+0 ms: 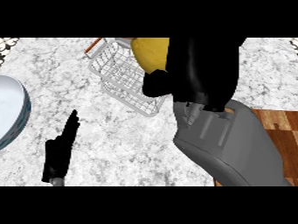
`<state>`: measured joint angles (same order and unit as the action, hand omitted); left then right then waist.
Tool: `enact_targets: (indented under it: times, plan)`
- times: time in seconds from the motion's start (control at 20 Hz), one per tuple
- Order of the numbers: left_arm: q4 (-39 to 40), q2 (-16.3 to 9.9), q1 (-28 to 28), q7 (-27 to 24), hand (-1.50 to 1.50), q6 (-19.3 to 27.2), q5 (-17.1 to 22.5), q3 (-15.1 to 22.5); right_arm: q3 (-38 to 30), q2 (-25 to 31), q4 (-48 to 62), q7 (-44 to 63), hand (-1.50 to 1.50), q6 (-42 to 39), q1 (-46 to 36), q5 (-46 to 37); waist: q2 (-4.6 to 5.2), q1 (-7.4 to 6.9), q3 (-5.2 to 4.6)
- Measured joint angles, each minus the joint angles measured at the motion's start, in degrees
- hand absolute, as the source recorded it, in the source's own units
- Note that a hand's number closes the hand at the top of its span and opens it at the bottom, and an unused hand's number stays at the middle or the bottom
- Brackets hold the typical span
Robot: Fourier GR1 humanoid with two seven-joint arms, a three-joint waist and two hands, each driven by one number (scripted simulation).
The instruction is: Pick the lemon from the cutting board and place it in the tiered basket
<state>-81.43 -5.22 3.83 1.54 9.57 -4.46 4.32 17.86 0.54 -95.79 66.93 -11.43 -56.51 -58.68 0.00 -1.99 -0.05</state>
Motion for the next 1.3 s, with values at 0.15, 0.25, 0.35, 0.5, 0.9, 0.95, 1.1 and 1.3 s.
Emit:
enact_targets:
  times: [0.15,0.25,0.35,0.5,0.9,0.95,1.1,1.3]
  plan:
    - [0.7,0.4,-0.1,-1.0,0.0,0.2,0.0,-0.2,-0.6,0.0,7.8,-1.1,1.5,1.8,-3.3,1.6,0.11,-0.07,0.05]
    - [0.7,0.0,-0.6,-0.2,0.0,-0.1,0.2,-0.4,0.4,0.0,12.1,-1.3,1.5,3.3,-4.5,2.7,0.11,-0.07,0.09]
    - [0.7,0.1,-0.6,-0.1,0.0,0.0,0.0,-0.3,-0.3,-0.1,16.6,-1.9,1.5,4.6,-6.2,3.2,0.14,-0.04,0.09]
    - [0.3,-0.1,-0.7,0.6,0.0,-0.4,0.1,-0.4,0.3,0.0,21.8,-1.8,1.5,6.9,-8.0,4.2,0.16,-0.07,0.07]
    - [0.4,0.3,-1.3,0.9,0.0,-0.3,-0.3,-0.1,-1.9,-0.1,31.0,-5.2,-1.5,19.5,-6.7,9.4,0.45,-0.63,0.1]
    - [0.6,0.4,-1.3,0.5,0.0,-0.3,-0.4,-0.1,-2.6,-0.1,31.4,-5.8,-1.5,21.7,-6.2,10.8,0.51,-0.78,0.11]
    - [1.0,0.5,-1.5,-0.1,0.0,-0.1,-0.7,0.0,-3.6,-0.2,32.4,-7.6,-1.5,28.2,-5.1,14.9,0.55,-1.02,0.14]
    - [1.1,0.7,-1.7,0.1,0.0,-0.2,-0.8,0.3,-3.3,-0.2,33.6,-10.0,-1.5,38.2,-4.8,19.8,0.56,-1.32,0.15]
